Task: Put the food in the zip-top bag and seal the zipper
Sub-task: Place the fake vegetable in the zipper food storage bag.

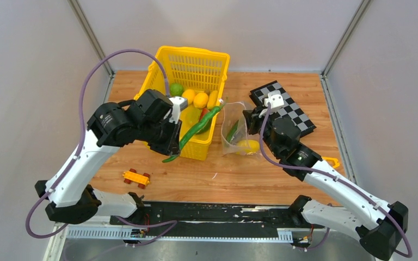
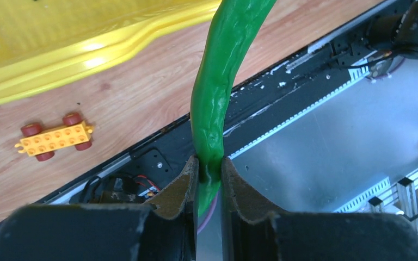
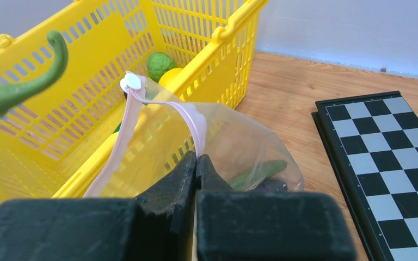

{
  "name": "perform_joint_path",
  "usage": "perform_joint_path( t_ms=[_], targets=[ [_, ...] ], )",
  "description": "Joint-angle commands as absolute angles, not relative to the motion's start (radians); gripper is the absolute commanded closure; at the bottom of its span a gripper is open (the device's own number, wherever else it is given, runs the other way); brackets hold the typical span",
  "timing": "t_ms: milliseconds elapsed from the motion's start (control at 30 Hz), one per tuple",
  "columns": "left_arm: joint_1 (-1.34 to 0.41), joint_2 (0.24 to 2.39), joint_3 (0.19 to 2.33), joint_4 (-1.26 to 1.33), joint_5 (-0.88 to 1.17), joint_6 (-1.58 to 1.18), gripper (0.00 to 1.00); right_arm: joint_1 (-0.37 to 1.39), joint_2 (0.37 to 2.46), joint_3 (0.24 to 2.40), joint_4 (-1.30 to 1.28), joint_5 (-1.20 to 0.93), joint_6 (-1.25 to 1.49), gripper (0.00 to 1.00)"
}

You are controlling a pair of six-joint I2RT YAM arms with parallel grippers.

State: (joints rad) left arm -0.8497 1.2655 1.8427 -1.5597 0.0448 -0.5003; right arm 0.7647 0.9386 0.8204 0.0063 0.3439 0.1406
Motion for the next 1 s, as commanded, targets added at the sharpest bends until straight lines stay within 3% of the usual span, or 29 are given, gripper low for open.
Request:
perform_joint_path(
  t_ms=[0, 267, 767, 967],
  targets=[
    [-0.925, 1.299, 1.928, -1.587, 0.048, -0.539, 1.00, 0.765, 0.943, 0.869, 0.065, 0.365, 0.152, 1.00],
    [-1.027, 1.392, 1.925, -1.600, 0.037, -0.548, 1.00, 0.764, 0.926, 0.845, 0.104, 0.349, 0.138, 1.00],
    [-1.026, 1.436, 1.848, -1.601, -0.102, -0.587, 1.00, 0.764, 0.884, 0.826, 0.100, 0.320, 0.126, 1.00],
    [-1.027, 1.509, 1.940, -1.600, -0.123, -0.557, 1.00, 0.766, 0.880, 0.837, 0.076, 0.221, 0.093, 1.00]
  ],
)
